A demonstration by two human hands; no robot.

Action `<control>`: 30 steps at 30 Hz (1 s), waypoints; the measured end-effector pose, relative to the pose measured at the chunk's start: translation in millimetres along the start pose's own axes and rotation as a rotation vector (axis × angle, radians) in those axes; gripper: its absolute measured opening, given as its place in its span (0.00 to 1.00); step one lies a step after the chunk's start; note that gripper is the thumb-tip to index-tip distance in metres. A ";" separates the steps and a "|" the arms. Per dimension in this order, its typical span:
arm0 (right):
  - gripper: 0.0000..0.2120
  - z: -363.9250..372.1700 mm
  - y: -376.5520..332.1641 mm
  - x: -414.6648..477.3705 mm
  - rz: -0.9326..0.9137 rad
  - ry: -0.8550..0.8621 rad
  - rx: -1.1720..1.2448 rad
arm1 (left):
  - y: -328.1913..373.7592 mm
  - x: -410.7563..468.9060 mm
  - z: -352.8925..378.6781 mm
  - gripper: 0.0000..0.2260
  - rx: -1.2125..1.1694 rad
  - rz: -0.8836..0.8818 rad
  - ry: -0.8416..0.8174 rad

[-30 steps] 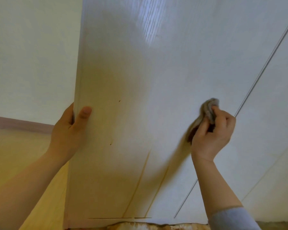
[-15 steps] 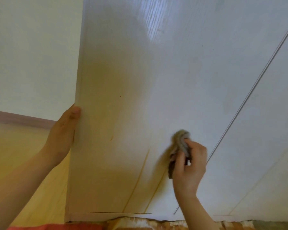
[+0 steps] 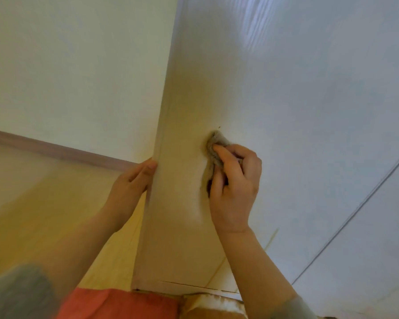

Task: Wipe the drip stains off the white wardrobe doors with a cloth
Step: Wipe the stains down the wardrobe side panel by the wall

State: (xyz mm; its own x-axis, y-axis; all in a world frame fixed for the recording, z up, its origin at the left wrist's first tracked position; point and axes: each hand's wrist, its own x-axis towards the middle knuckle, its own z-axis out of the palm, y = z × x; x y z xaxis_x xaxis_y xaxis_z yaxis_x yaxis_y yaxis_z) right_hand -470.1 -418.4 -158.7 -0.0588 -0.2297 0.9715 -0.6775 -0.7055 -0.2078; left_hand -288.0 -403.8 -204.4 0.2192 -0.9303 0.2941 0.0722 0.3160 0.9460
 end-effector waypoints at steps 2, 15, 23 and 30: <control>0.15 13.3 -6.0 -13.5 0.003 -0.010 -0.002 | -2.4 1.7 -1.4 0.26 -0.022 -0.017 -0.001; 0.07 16.9 -4.2 -91.9 -0.338 -0.451 0.028 | -6.9 9.6 -15.4 0.26 -0.132 -0.125 -0.036; 0.14 39.4 -40.9 -20.7 -0.095 -0.154 0.050 | -7.9 10.9 -19.6 0.30 -0.220 -0.194 0.006; 0.10 32.1 -8.8 -107.3 -0.429 -0.539 -0.058 | -13.1 0.5 -29.3 0.31 -0.203 -0.289 -0.005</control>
State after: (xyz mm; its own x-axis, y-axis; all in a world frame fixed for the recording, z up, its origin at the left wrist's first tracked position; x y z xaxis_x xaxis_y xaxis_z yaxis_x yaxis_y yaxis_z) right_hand -434.2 -409.1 -264.8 0.5853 -0.2501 0.7713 -0.5988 -0.7747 0.2032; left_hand -260.3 -402.9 -220.6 0.1562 -0.9875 0.0190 0.3227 0.0692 0.9440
